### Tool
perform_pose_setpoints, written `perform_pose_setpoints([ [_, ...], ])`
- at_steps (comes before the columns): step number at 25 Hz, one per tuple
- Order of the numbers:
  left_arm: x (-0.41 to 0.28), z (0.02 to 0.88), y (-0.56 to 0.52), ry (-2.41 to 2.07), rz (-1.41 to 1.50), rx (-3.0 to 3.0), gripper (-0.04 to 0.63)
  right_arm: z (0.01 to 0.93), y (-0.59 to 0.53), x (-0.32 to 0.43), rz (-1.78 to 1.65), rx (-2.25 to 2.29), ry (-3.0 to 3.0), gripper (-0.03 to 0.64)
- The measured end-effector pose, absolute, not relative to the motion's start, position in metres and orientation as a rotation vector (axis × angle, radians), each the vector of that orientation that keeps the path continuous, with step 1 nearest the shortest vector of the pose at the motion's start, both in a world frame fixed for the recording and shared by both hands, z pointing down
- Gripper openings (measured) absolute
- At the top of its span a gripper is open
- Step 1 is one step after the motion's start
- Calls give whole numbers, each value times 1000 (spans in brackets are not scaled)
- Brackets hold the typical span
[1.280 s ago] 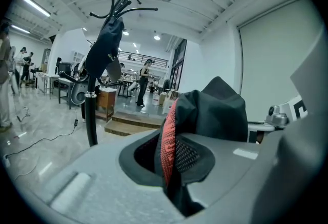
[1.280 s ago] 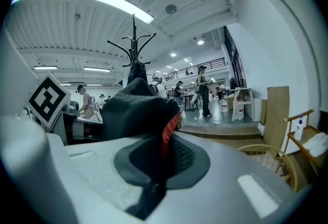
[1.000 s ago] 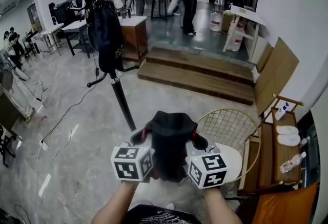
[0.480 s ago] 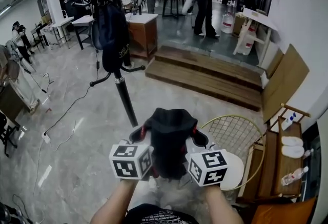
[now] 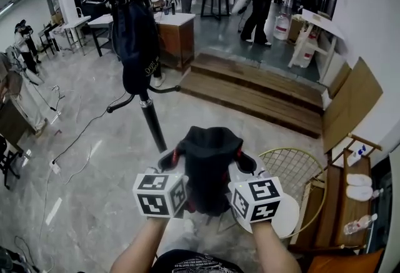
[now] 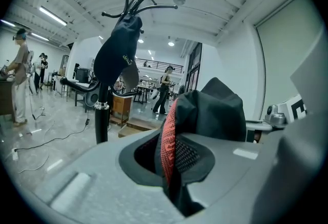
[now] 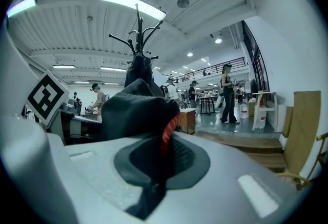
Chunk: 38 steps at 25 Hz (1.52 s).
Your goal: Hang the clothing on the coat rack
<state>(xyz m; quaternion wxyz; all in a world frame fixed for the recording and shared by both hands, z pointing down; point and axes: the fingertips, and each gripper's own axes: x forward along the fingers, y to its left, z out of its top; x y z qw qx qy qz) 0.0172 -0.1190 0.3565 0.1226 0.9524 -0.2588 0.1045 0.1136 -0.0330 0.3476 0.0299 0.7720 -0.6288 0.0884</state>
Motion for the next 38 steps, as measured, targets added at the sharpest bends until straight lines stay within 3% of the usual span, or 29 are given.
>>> perform_pose_setpoints([
  [26,34,340,-247,-773,181,2769,21,327,-196,159,197,2324,-1899,15],
  [38,43,343,-276,-1006,171,2715,21,331,-240,179,171,2186,-2050,15],
])
